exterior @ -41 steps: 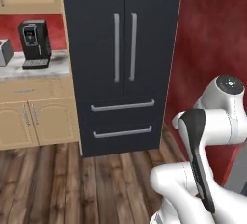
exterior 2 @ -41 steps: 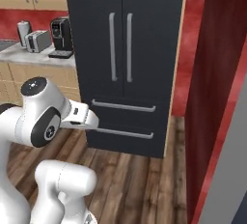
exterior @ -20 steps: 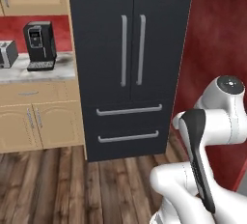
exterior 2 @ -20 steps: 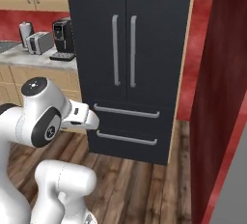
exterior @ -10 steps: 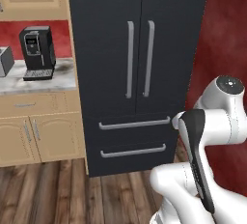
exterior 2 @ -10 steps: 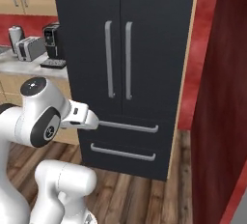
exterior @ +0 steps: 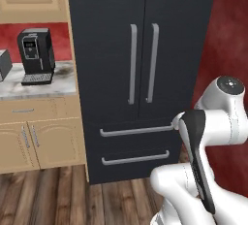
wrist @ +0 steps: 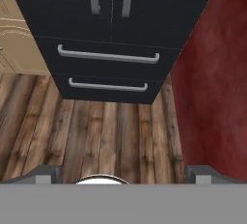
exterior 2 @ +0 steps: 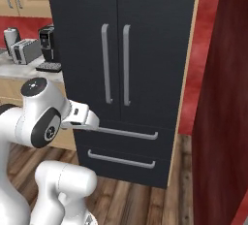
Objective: Move the hot dog bun to the plate on the dining table and place the condiment next to that plate. Then navigate to the fridge and take the sausage and place it on the plate as well.
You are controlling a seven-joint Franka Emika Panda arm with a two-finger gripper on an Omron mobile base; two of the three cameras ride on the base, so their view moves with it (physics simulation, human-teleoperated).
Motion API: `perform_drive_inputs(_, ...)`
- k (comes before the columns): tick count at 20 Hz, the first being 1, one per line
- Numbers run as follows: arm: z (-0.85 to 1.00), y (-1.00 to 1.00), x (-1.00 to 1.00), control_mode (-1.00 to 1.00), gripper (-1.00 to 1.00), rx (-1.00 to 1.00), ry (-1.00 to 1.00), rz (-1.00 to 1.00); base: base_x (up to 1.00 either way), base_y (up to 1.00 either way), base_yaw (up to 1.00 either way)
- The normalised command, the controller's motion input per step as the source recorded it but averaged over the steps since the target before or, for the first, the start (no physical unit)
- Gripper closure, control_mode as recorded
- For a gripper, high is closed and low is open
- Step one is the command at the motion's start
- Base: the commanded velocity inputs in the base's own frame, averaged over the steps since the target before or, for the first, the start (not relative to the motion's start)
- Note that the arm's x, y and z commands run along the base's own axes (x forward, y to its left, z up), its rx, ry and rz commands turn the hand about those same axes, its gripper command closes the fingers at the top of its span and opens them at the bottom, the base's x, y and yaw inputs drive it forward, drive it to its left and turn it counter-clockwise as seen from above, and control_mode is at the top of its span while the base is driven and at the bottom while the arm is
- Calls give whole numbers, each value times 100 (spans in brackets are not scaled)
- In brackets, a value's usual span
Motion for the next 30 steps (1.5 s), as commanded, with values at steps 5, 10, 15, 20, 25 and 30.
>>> perform_drive_inputs(5, 0, 0, 0, 100, -100, 0, 0, 0, -12, 6, 0)
perform_drive_inputs(10, 0, 0, 0, 100, -100, 0, 0, 0, 18, 15, 0)
perform_drive_inputs(15, 0, 0, 0, 100, -100, 0, 0, 0, 46, 0, 0)
perform_drive_inputs(20, 0, 0, 0, 100, -100, 0, 0, 0, 9, -1, 0)
perform_drive_inputs(25, 6, -2, -6, -100, -100, 4, -25, 0, 0, 0, 0)
perform_drive_inputs(30, 56, 0, 45, -100, -100, 5, -25, 0, 0, 0, 0)
